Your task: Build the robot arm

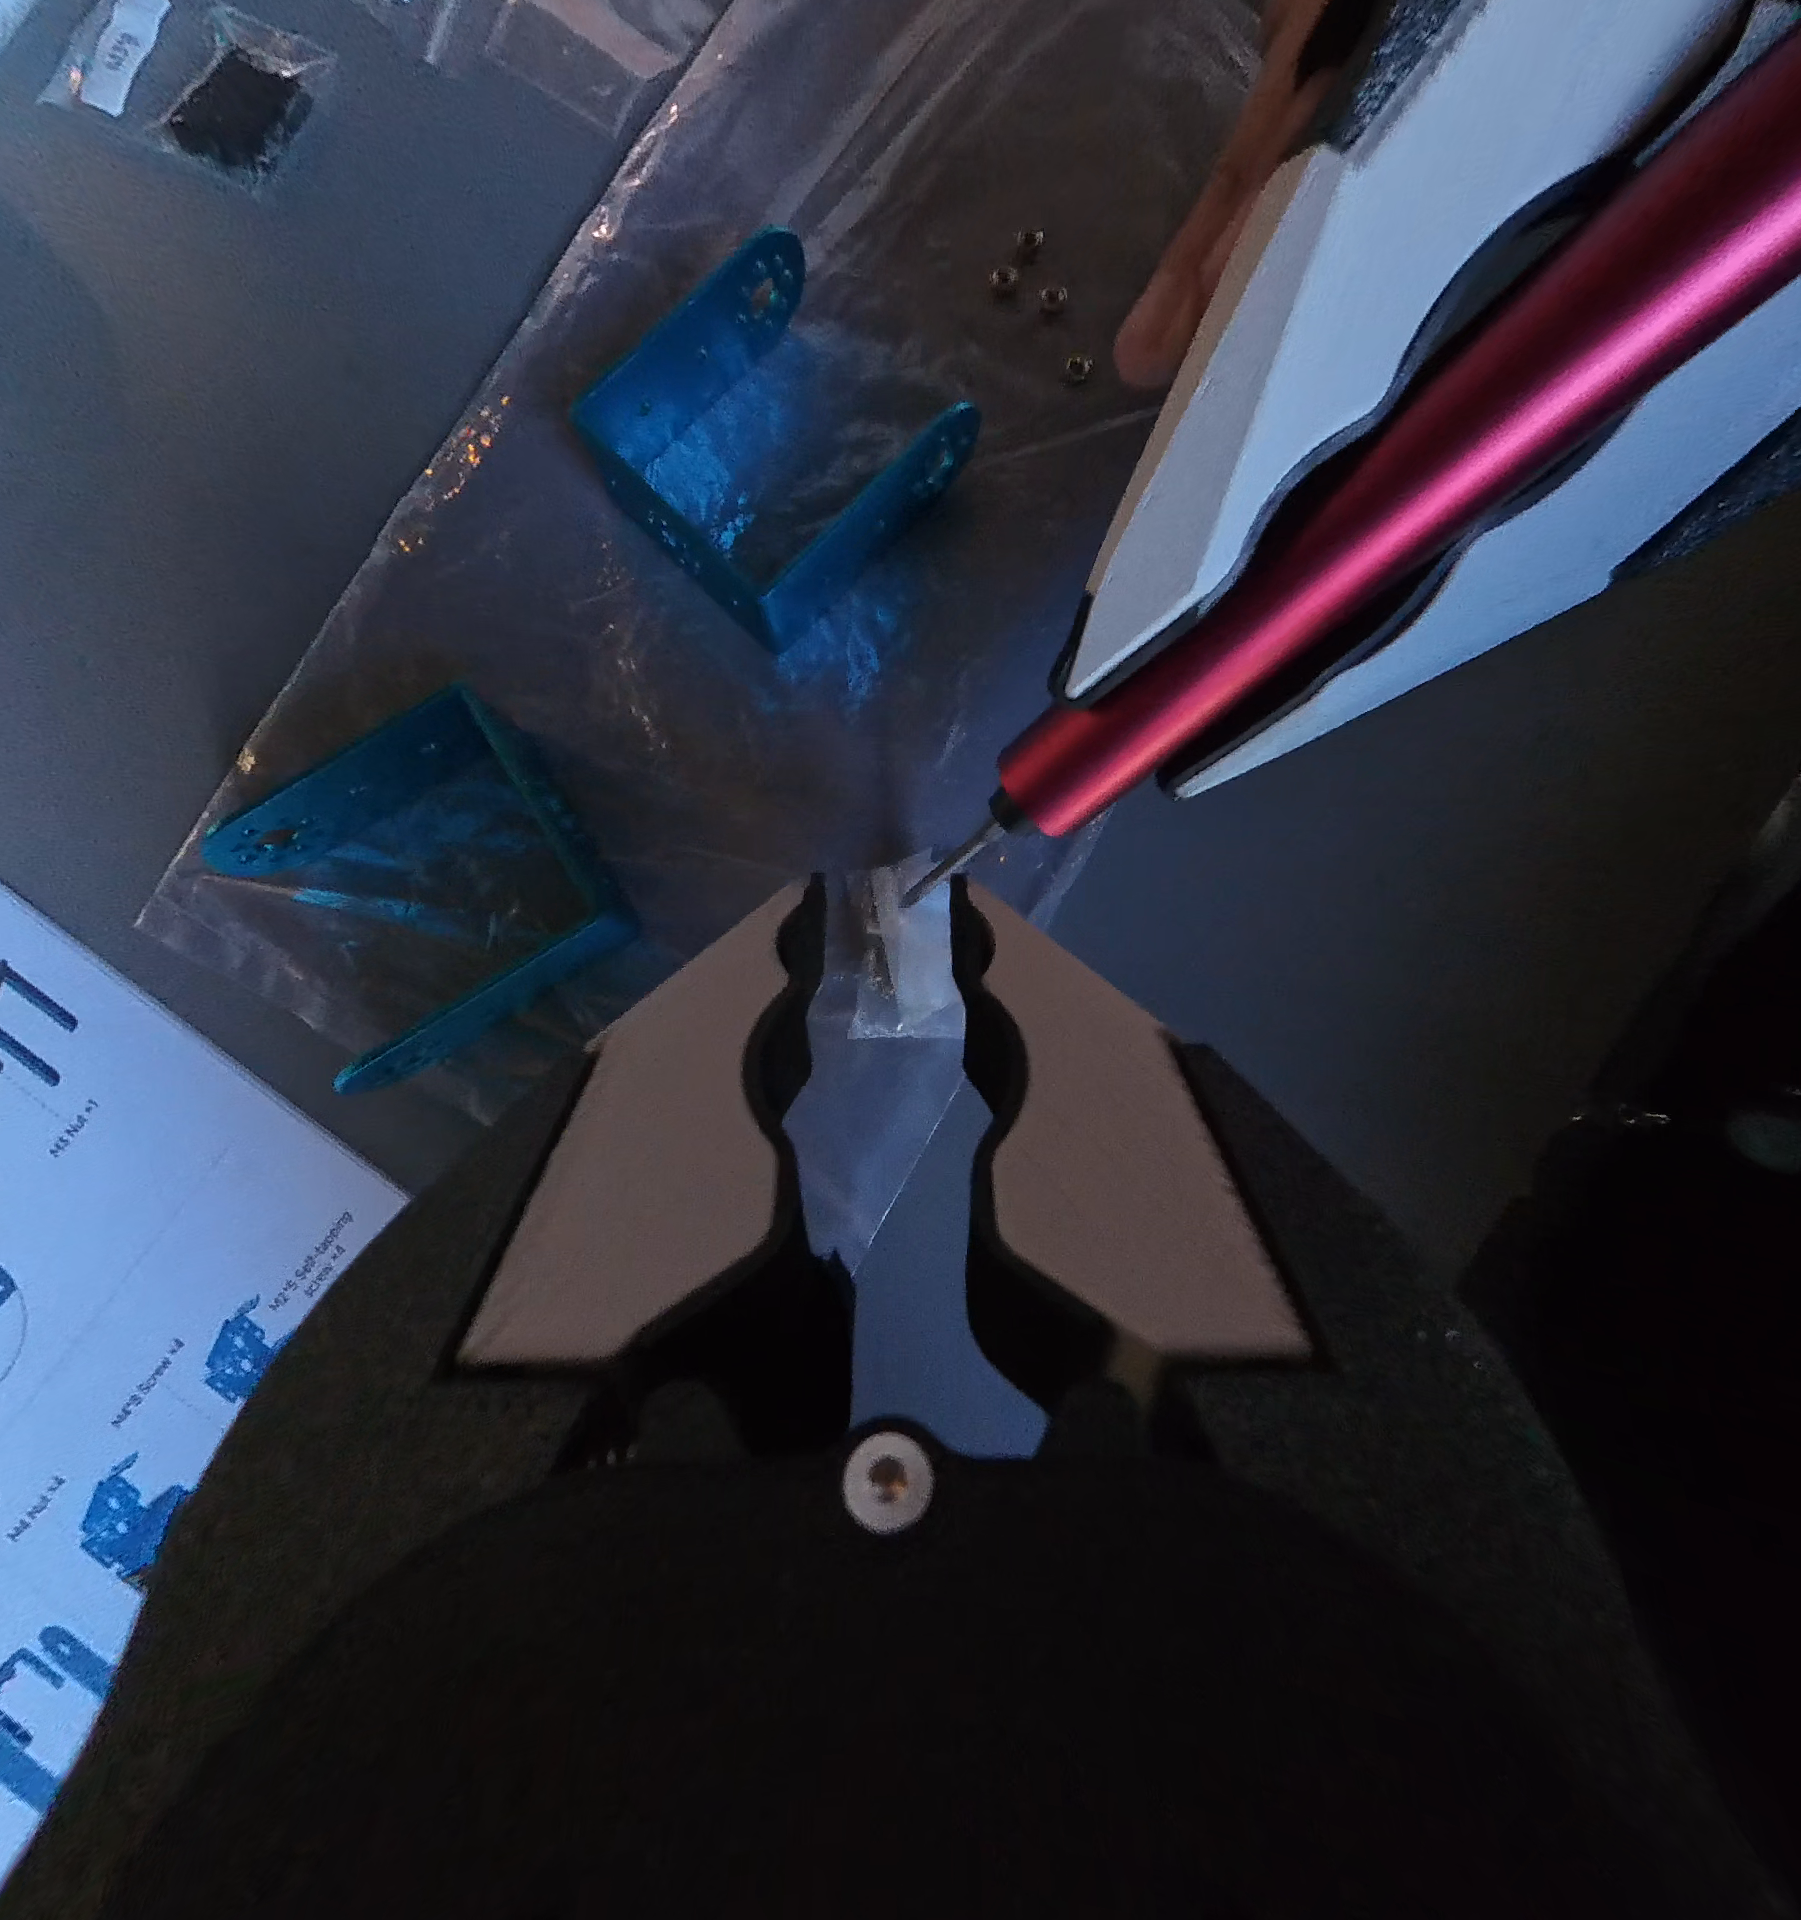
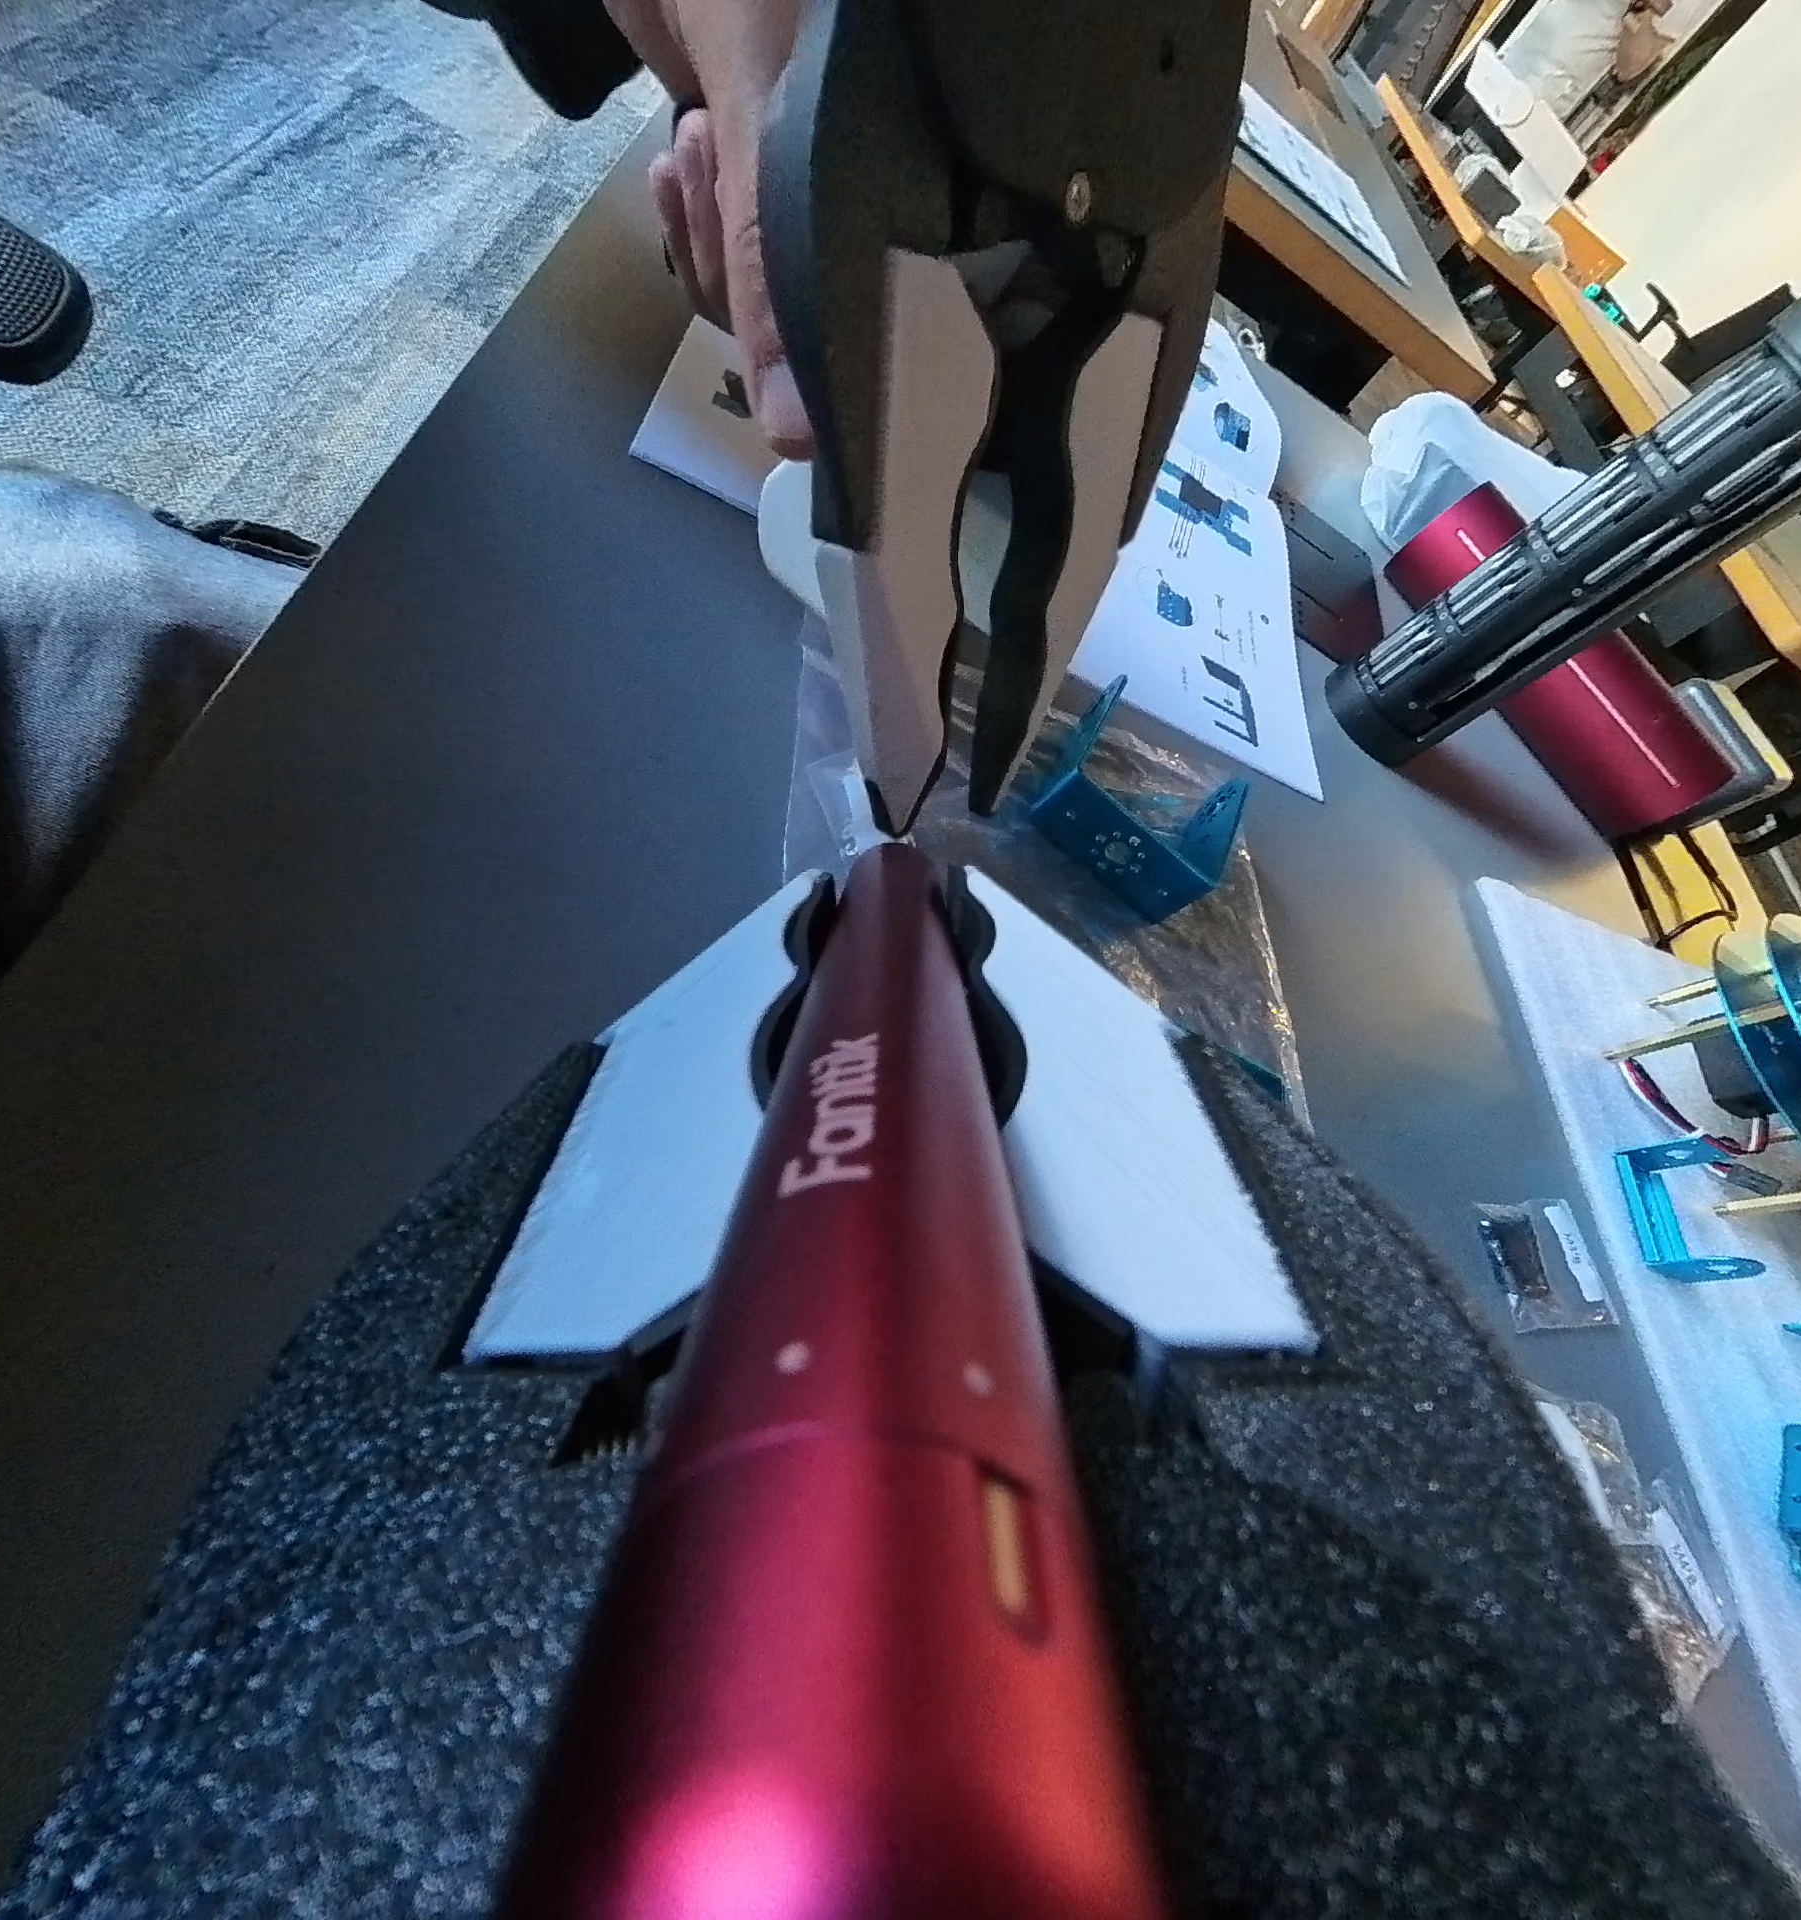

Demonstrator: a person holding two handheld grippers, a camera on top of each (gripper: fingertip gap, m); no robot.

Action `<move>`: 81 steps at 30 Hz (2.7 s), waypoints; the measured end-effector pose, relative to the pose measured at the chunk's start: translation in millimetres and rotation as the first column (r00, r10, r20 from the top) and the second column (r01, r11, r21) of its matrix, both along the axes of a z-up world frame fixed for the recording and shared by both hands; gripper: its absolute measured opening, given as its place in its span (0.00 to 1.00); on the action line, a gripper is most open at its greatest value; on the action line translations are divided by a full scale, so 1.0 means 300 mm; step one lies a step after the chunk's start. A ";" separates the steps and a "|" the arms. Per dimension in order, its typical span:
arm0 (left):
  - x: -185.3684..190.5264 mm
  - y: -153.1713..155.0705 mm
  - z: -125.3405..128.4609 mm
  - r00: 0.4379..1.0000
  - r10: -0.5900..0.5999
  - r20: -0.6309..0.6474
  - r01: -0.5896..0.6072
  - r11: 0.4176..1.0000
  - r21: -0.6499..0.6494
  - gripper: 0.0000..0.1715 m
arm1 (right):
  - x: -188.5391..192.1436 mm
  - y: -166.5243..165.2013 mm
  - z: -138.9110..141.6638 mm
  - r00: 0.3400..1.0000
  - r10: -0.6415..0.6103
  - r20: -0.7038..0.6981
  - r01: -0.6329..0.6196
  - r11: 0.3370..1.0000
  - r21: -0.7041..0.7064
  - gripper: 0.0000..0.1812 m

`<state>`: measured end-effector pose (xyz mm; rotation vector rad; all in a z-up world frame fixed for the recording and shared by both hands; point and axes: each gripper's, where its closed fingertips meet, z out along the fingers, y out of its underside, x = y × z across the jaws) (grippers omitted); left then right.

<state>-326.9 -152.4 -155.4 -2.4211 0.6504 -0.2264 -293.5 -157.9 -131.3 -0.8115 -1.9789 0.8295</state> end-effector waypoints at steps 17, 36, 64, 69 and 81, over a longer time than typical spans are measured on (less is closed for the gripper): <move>0.015 0.000 -0.026 0.994 -0.076 -0.085 0.077 0.997 0.015 0.12 | -0.007 0.002 -0.008 1.000 -0.001 0.016 0.001 1.000 -0.017 0.12; -0.001 -0.011 -0.063 0.990 -0.060 -0.128 0.059 0.998 -0.011 0.00 | -0.014 0.006 -0.015 1.000 -0.003 0.024 0.004 1.000 -0.025 0.12; -0.007 0.028 0.199 0.995 -0.049 0.092 0.011 0.924 0.382 0.00 | 0.748 0.600 0.180 0.521 -0.255 0.814 0.411 0.911 0.023 0.12; 0.009 0.035 0.235 0.986 -0.064 0.153 -0.009 0.900 0.435 0.00 | 0.963 0.701 0.116 -0.017 -0.362 0.932 0.428 0.840 0.334 0.11; 0.071 0.015 0.303 0.986 -0.096 0.139 0.003 0.836 0.549 0.00 | 0.947 0.736 -0.121 -0.387 -0.364 0.847 0.250 0.843 0.476 0.37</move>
